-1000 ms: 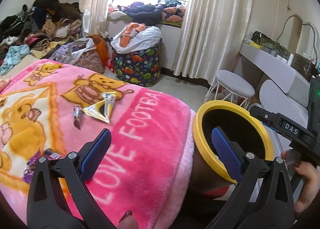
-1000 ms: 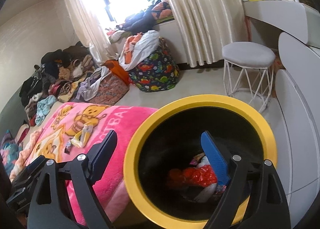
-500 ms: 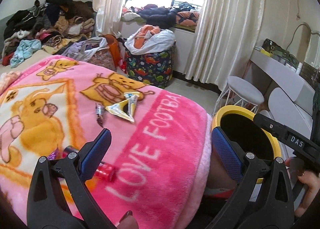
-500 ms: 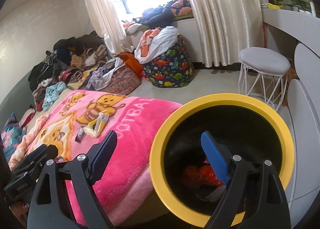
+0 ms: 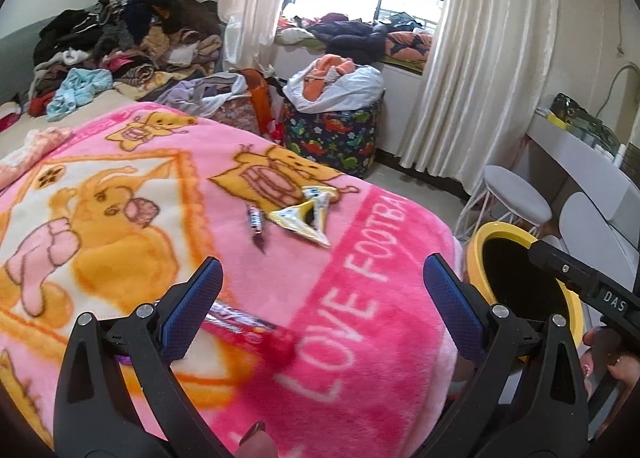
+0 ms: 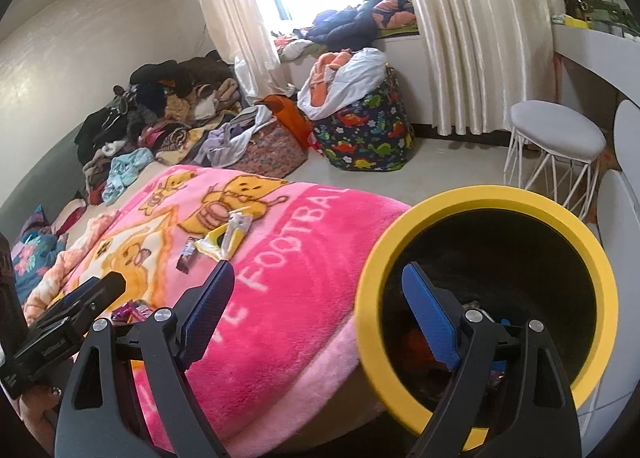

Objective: Collect trash
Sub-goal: 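Move both tools back over the wrappers on the blanket, then grasp the yellow-white wrapper with the right tool while the left tool grasps a purple wrapper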

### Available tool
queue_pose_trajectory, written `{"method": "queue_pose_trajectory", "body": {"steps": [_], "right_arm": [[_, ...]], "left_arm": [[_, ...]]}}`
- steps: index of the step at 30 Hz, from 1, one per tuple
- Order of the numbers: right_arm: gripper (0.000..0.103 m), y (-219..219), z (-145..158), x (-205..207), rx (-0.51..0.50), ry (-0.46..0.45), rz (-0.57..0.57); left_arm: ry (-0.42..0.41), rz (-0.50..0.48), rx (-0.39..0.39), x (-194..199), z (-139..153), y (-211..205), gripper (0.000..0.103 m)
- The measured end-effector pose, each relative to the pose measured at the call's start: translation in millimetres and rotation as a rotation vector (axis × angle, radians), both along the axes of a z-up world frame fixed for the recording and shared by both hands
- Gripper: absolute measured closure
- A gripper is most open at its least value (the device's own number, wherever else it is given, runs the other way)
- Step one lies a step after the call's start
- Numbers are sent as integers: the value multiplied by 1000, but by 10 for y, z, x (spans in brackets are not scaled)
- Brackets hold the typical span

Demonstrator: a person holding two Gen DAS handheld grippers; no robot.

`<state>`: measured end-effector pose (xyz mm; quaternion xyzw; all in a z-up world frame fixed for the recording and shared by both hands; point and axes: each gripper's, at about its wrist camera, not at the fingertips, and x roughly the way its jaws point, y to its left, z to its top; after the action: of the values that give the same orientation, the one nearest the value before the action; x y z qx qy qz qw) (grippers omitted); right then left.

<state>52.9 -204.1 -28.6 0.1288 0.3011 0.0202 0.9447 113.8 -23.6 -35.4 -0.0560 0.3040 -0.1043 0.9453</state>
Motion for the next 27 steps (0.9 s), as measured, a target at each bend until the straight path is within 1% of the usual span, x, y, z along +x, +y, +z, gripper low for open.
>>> {"method": "queue_pose_trajectory", "body": {"steps": [4, 9, 16, 20, 22, 25, 27], "right_arm": [[20, 111, 19, 61, -8, -1, 26], [20, 252, 10, 185, 17, 11, 65], [20, 554, -29, 540, 37, 37, 119], [20, 765, -122, 799, 13, 75, 135], [21, 867, -222, 963, 10, 108, 139], [21, 966, -363, 1176, 36, 148, 135], [21, 1019, -451, 1341, 75, 175, 128]], "left_arm": [[3, 20, 1, -1, -20, 111, 11], [9, 47, 1, -2, -57, 287, 11], [37, 94, 13, 6, -186, 606, 11], [71, 130, 8, 1, -322, 835, 11], [90, 146, 6, 7, -396, 940, 11], [114, 162, 4, -4, -498, 1069, 11], [124, 166, 5, 1, -550, 1132, 11]]}}
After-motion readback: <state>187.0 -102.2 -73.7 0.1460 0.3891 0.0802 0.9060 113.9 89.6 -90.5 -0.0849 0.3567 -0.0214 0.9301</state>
